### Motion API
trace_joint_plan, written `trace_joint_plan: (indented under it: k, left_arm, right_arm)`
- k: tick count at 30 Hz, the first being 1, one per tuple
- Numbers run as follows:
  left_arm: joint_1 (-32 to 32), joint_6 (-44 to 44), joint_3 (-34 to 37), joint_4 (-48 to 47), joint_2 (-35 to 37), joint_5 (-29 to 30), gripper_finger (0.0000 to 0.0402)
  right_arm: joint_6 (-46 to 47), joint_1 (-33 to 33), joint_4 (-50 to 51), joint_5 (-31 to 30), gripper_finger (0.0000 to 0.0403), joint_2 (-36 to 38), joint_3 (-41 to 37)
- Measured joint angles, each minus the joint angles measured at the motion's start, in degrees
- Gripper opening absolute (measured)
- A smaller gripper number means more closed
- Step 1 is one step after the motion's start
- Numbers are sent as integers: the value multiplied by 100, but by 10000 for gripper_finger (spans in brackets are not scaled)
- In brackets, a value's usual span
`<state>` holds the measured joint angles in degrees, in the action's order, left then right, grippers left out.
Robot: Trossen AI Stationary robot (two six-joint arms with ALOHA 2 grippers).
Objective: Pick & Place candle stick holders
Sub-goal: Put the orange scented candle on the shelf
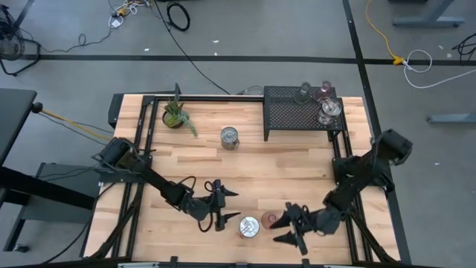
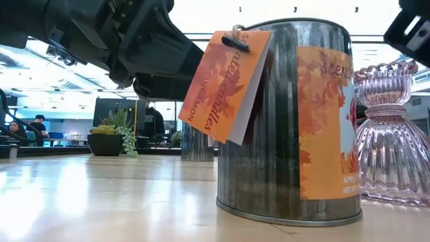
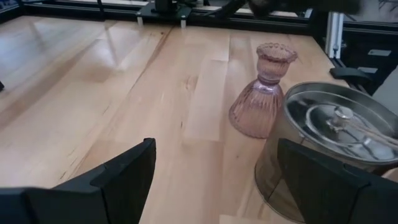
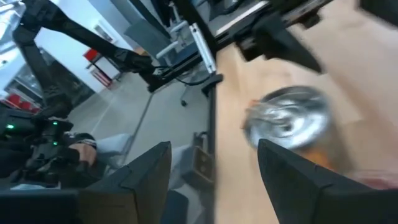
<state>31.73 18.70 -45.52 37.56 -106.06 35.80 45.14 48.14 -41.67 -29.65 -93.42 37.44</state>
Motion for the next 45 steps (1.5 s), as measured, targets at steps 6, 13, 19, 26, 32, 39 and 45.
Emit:
trace_joint_plan:
  k: [6, 13, 19, 26, 32, 39, 45]
  left_arm:
    - [42, 15, 0, -5, 2, -8, 337]
    - [100, 94, 0, 22, 2, -234, 337]
    - [104, 167, 0, 9, 2, -471, 337]
    - [104, 170, 0, -12, 2, -792, 337]
    - [127, 169, 0, -24, 2, -909, 337]
    - [157, 170, -1, -68, 2, -913, 337]
    - [163, 170, 0, -124, 2, -913, 337]
  right_arm:
    - [-168, 38, 458, 315, 240, -810, 1195]
    - [895, 17, 3355, -275, 235, -1175, 2691]
    - [1216, -258, 5794, -421, 196, -1168, 4335]
    - [2010, -861, 8090, 851, 145, -1319, 5101]
    - [1990, -1317, 8262, 1679, 123, -1317, 5107]
    - [2021, -1535, 8640, 1875, 121, -1326, 5083]
    - [2053, -1583, 8480, 1980, 120, -1456, 4935]
